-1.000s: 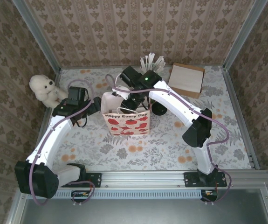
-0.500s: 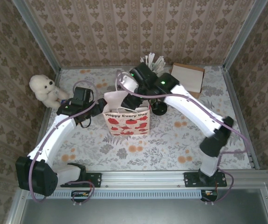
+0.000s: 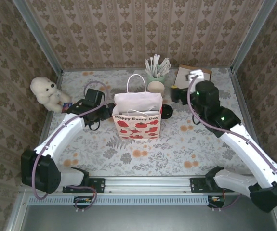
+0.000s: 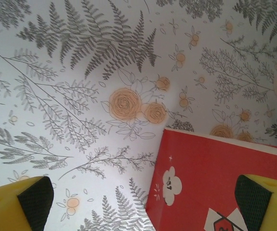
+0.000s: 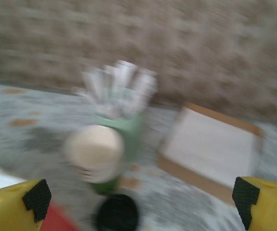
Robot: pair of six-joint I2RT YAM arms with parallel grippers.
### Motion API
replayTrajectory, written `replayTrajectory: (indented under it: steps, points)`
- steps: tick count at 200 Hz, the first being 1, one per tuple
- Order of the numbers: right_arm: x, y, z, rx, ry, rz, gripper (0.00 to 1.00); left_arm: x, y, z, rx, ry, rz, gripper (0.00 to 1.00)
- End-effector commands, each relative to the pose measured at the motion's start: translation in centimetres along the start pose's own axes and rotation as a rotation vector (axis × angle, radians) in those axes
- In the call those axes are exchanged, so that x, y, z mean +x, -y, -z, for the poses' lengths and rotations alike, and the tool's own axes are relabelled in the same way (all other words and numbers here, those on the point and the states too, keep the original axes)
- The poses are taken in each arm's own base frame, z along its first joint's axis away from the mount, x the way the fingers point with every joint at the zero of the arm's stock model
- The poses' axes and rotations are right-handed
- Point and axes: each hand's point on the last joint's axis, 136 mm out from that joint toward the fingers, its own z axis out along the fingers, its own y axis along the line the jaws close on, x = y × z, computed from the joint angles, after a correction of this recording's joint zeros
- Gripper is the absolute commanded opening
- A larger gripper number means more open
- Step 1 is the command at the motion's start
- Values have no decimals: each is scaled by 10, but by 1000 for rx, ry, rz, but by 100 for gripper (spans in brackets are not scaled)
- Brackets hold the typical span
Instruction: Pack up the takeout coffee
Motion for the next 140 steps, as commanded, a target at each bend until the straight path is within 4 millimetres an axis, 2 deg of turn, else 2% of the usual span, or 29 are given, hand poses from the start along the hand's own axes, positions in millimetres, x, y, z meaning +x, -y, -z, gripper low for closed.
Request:
replayTrajectory:
  steps: [1, 15, 25, 41, 53, 60, 72, 96, 105, 114, 117, 122, 140]
  points:
    - [52, 90, -1, 358, -24, -117, 100, -21, -26, 27, -56, 152, 32, 100]
    - [103, 120, -5, 416, -92, -168, 100, -36, -54, 36, -123, 248, 32, 100]
    - [133, 131, -11, 404, -129, -236, 100, -49, -76, 43, -190, 318, 37, 100]
    - [167, 138, -25, 351, -150, -340, 100, -73, -114, 55, -357, 452, 18, 100]
    - [181, 137, -39, 329, -133, -340, 100, -86, -138, 59, -478, 543, -19, 100]
    - [187, 136, -48, 317, -114, -329, 100, -94, -148, 58, -521, 598, -51, 100]
    - [194, 134, -64, 296, -98, -309, 100, -101, -159, 42, -525, 646, -109, 100]
    - [210, 129, -97, 254, -173, -242, 100, -101, -166, -5, -383, 604, -179, 100]
    - [211, 128, -107, 245, -196, -232, 100, -98, -163, -21, -320, 583, -198, 100]
    - [199, 125, -114, 218, -162, -211, 100, -97, -156, -34, -263, 578, -232, 100]
    - [204, 124, -119, 212, -167, -207, 100, -96, -154, -38, -250, 577, -243, 100]
    - [201, 123, -122, 206, -138, -199, 100, -95, -151, -45, -227, 578, -258, 100]
    - [197, 121, -130, 186, -108, -156, 100, -99, -140, -58, -155, 617, -293, 100]
